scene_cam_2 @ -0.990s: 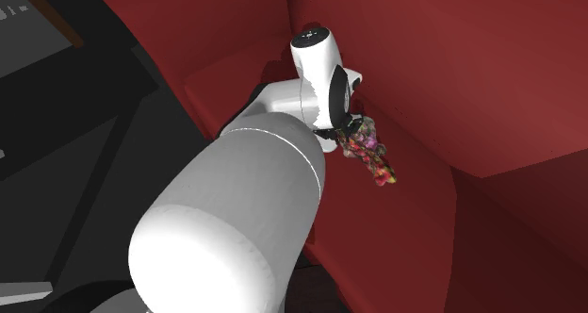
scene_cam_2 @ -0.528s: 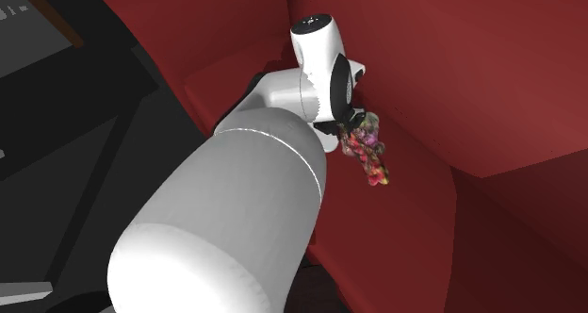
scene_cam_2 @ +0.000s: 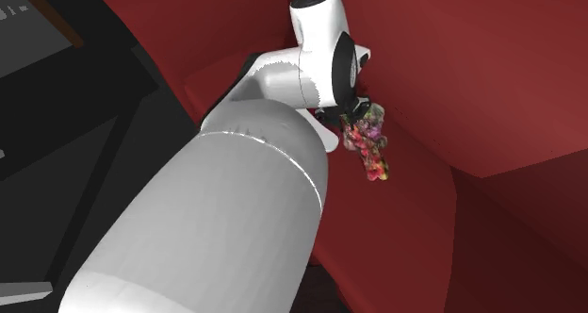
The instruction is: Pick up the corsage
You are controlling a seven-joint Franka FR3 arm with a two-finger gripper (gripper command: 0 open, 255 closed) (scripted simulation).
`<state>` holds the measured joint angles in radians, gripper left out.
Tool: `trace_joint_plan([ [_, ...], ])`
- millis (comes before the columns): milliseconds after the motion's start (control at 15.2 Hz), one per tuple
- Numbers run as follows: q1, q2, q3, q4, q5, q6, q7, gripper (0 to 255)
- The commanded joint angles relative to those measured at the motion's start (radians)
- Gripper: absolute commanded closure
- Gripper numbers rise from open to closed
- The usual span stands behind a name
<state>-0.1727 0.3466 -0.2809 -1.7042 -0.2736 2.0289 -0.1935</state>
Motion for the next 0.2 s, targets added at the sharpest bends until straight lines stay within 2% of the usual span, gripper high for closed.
trace_joint_plan([
  [0,0.001,-0.011,-0.001,0.012,0.0,-0.021,-0.006,255],
  [132,0.001,-0.011,-0.001,0.013,0.0,-0.023,-0.007,255],
])
